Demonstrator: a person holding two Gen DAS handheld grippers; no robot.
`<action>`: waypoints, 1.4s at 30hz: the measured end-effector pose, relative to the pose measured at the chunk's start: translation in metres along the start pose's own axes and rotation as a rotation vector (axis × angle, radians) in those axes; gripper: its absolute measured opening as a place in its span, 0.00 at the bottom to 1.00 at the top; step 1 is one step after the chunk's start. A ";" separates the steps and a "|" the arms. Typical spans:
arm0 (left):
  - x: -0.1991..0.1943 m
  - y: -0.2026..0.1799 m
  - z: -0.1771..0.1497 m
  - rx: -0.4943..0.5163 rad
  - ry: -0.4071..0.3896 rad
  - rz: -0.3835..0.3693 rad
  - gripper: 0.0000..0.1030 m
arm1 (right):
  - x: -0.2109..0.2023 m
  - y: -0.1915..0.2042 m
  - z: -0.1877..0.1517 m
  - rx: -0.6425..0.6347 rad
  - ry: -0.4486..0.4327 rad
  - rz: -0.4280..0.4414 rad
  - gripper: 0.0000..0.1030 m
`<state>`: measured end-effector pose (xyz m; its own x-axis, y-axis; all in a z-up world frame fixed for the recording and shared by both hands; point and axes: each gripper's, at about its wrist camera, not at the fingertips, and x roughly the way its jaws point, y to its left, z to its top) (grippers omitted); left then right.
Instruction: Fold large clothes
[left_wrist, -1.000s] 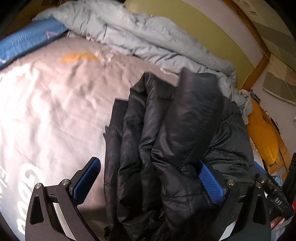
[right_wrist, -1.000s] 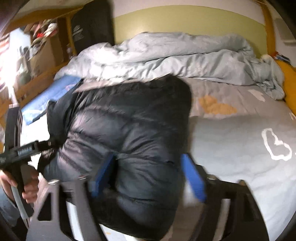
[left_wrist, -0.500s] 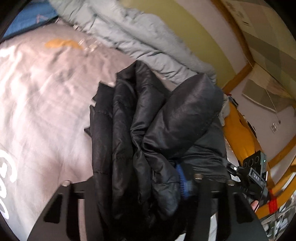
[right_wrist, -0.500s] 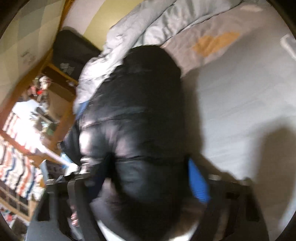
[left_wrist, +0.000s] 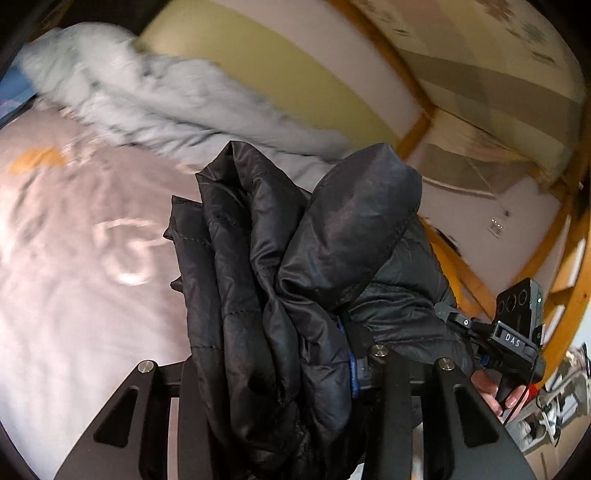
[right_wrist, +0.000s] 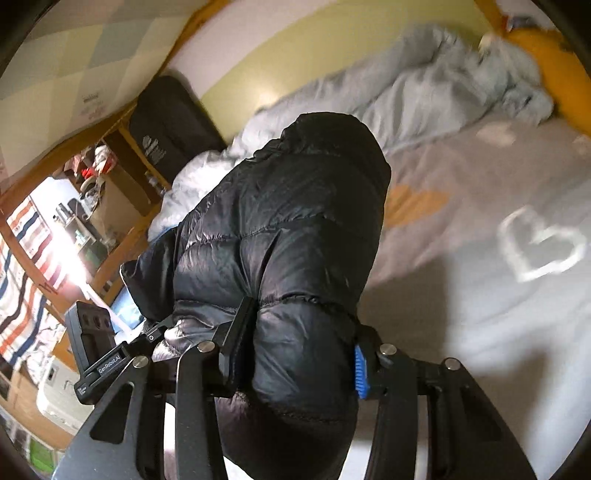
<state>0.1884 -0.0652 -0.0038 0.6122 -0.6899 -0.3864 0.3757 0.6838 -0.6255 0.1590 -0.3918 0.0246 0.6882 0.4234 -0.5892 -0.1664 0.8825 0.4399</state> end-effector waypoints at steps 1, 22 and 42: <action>0.008 -0.018 0.001 0.018 0.001 -0.019 0.40 | -0.019 -0.005 0.006 -0.009 -0.022 -0.020 0.43; 0.292 -0.261 -0.057 0.137 0.130 -0.252 0.40 | -0.221 -0.239 0.068 0.146 -0.368 -0.372 0.46; 0.355 -0.267 -0.075 0.358 0.070 -0.045 0.89 | -0.191 -0.303 0.044 0.108 -0.396 -0.759 0.85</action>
<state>0.2536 -0.5105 -0.0251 0.5455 -0.7270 -0.4169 0.6284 0.6840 -0.3705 0.1097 -0.7492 0.0336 0.7852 -0.3931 -0.4785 0.4921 0.8651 0.0969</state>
